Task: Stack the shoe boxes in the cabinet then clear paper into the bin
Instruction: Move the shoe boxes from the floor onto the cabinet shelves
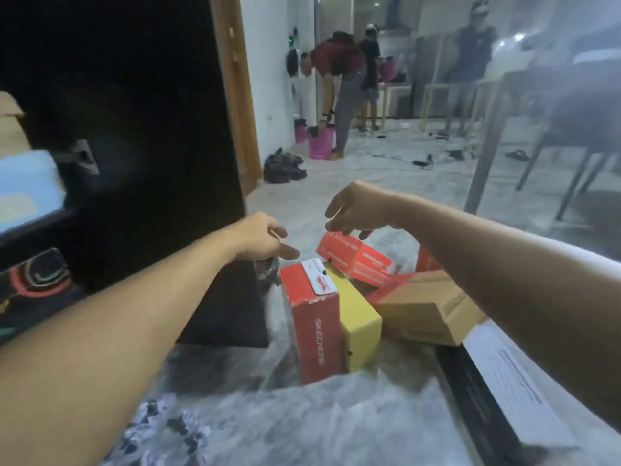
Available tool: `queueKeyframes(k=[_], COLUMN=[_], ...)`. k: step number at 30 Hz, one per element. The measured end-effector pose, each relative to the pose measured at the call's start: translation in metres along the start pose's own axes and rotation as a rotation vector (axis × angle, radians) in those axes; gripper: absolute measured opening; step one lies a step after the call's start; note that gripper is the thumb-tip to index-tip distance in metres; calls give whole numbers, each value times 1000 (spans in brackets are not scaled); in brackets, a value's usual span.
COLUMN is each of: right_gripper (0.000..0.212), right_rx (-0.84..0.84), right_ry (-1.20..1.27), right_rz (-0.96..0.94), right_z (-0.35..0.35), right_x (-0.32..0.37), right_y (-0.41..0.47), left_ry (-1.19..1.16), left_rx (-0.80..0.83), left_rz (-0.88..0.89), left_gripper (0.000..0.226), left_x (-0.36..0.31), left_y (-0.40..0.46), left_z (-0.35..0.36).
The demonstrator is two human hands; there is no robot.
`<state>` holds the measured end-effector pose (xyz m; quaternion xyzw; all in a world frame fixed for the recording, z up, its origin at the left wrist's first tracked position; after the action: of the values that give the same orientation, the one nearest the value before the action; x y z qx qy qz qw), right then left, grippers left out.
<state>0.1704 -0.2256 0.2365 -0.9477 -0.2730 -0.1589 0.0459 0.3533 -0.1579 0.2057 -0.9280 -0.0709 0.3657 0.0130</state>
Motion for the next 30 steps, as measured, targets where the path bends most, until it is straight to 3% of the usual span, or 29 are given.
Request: queueKeyframes(k=[5, 11, 15, 20, 25, 30], right_gripper=[36, 36, 54, 96, 96, 104], right_rx=[53, 121, 245, 348, 264, 344], right_ry=[-39, -45, -113, -87, -46, -59], right_rz=[216, 492, 668, 857, 943, 943], right_z=[31, 94, 161, 236, 263, 256], right_x=[-125, -256, -321, -357, -369, -377], right_y=[-50, -112, -150, -183, -193, -213], left_ry=[-47, -70, -55, -119, -140, -172], left_rx=[233, 433, 513, 520, 525, 539], left_rz=[92, 89, 101, 58, 13, -57], left_gripper=[52, 64, 61, 71, 72, 75], left_x=[-36, -50, -52, -40, -28, -14], left_y=[26, 54, 55, 63, 75, 79], left_z=[125, 263, 341, 402, 437, 464])
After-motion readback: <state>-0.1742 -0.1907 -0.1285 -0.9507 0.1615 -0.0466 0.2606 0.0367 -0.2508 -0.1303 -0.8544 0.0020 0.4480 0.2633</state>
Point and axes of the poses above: each hand's wrist, its own y-axis towards the middle knuckle, its own z-axis out of the palm, x = y × z, the point moved 3 cm from there along y, towards the middle knuckle, and after that the axes turned 12 degrees about -y, right-handed, at the moved point
